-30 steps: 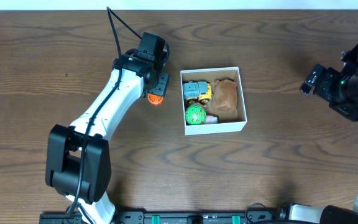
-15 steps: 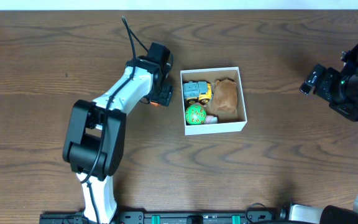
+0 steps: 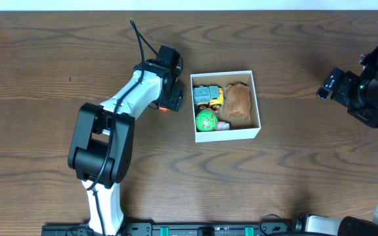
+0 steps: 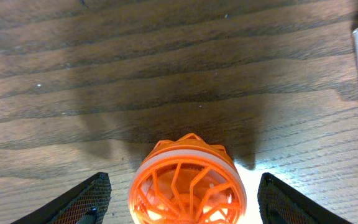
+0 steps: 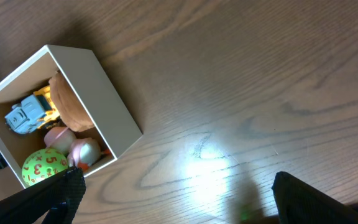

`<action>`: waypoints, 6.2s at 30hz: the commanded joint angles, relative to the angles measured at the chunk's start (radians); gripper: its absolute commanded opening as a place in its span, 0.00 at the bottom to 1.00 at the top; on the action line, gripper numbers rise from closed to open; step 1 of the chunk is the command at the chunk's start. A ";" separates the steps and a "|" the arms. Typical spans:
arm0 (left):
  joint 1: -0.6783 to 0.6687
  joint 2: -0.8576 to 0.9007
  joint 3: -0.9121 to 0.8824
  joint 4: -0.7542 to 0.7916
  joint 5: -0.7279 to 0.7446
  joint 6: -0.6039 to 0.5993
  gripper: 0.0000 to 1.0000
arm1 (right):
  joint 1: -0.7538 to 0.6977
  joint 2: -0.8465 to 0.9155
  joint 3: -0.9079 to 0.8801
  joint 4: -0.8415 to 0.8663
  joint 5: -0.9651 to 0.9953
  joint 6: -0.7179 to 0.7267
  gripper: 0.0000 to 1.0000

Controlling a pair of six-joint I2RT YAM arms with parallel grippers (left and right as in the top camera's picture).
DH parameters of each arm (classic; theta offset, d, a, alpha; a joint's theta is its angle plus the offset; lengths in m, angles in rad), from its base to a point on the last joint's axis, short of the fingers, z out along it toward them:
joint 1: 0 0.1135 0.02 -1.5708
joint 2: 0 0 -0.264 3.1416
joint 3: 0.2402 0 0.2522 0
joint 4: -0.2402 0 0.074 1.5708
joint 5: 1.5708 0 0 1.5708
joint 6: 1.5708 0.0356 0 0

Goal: Pack container

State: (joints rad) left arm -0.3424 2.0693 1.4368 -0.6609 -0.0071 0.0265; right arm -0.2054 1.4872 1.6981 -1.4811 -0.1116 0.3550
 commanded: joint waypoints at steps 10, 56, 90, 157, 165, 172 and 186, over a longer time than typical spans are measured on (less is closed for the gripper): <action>0.005 0.023 -0.002 -0.006 -0.002 -0.001 0.59 | -0.003 -0.019 0.000 -0.009 0.010 -0.015 0.99; -0.360 -0.329 0.005 0.047 0.146 0.007 0.45 | -0.003 -0.019 0.000 0.004 0.010 -0.015 0.99; -0.335 -0.944 0.035 -0.283 -0.457 -0.245 0.97 | 0.005 -0.220 0.000 0.248 -0.201 -0.373 0.90; -0.112 -1.306 0.032 -0.619 -0.510 -0.376 0.98 | 0.061 -1.047 -0.929 0.692 -0.263 -0.423 0.99; -0.112 -1.306 0.033 -0.619 -0.510 -0.376 0.98 | 0.104 -1.279 -1.304 0.891 -0.262 -0.423 0.99; -0.112 -1.306 0.033 -0.619 -0.510 -0.377 0.98 | 0.104 -1.412 -1.457 0.926 -0.256 -0.423 0.99; -0.112 -1.306 0.032 -0.619 -0.510 -0.377 0.98 | 0.104 -1.482 -1.557 0.978 -0.252 -0.423 0.99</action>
State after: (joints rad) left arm -0.4599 0.7586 1.4670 -1.2785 -0.5014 -0.3408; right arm -0.1123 0.0162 0.1486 -0.5129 -0.3668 -0.0624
